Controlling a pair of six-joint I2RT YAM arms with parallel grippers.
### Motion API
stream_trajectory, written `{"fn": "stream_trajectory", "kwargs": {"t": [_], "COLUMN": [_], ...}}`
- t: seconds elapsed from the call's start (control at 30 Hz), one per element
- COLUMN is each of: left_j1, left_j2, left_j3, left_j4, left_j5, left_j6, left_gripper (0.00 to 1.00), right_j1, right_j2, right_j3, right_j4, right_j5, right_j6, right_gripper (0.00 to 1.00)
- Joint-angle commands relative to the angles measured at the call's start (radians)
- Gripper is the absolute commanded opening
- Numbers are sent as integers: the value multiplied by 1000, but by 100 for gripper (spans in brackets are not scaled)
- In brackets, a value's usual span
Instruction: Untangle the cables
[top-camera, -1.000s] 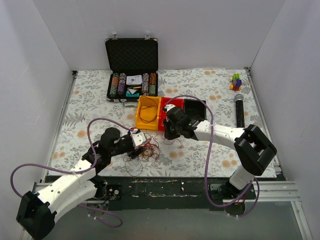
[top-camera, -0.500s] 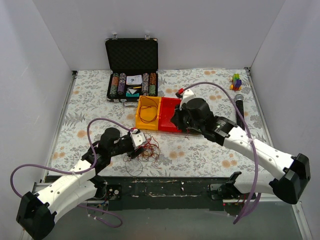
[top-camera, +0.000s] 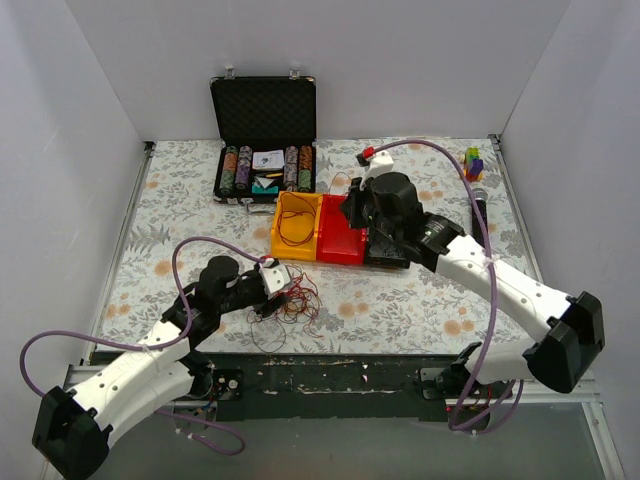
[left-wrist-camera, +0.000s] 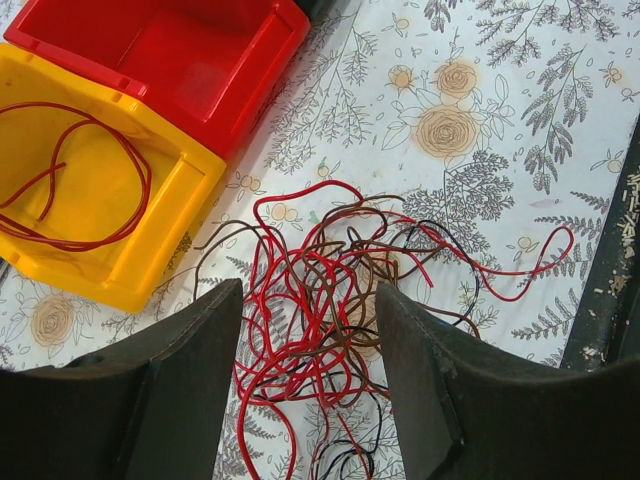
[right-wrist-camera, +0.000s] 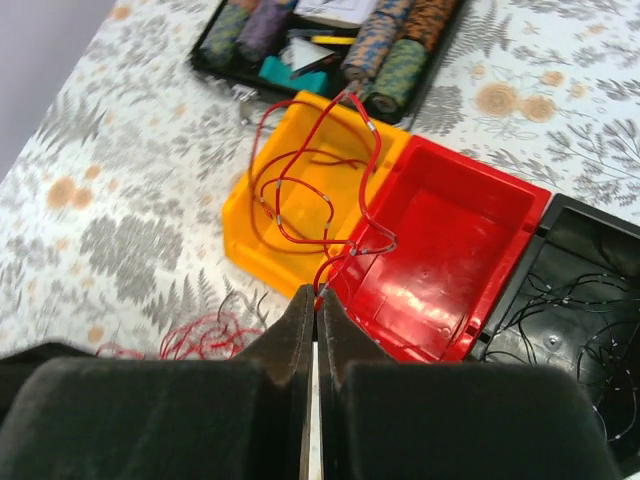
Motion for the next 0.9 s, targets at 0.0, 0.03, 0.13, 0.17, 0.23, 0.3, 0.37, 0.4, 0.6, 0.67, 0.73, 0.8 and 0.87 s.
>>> {"fn": "stream_trajectory", "kwargs": {"t": [0.0, 0.03, 0.13, 0.17, 0.23, 0.3, 0.37, 0.4, 0.6, 0.67, 0.73, 0.8, 0.87], "left_j1": [7, 7, 7, 7, 7, 7, 7, 8, 7, 7, 7, 7, 7], "left_j2": [-23, -23, -31, -36, -40, -45, -50, -51, -56, -56, -56, -56, -54], "left_j3": [29, 29, 28, 26, 25, 22, 18, 17, 9, 8, 11, 12, 15], "left_j4": [-3, -3, -3, -3, -5, -8, -11, -12, -13, -13, -14, -14, -16], "left_j5": [20, 20, 22, 22, 22, 20, 22, 22, 25, 29, 31, 29, 28], "left_j6": [0, 0, 2, 2, 2, 2, 3, 3, 3, 3, 3, 2, 2], "left_gripper": [55, 55, 55, 55, 54, 54, 54, 54, 54, 54, 54, 54, 54], "right_j1": [-27, -27, -26, -27, -38, -53, -67, -70, -79, -86, -90, -99, -106], "right_j2": [94, 121, 171, 180, 180, 189, 217, 224, 252, 258, 263, 274, 286], "right_j3": [20, 34, 25, 2, -67, -109, -98, -102, -159, -194, -231, -253, -251], "right_j4": [99, 99, 168, 222, 355, 441, 431, 443, 467, 483, 506, 518, 501], "right_j5": [156, 182, 194, 182, 136, 111, 114, 116, 160, 160, 154, 147, 154], "right_j6": [128, 136, 143, 134, 119, 125, 139, 139, 145, 153, 154, 160, 166], "right_gripper": [1, 1, 1, 1, 1, 1, 1, 1, 1, 1, 1, 1, 1]}}
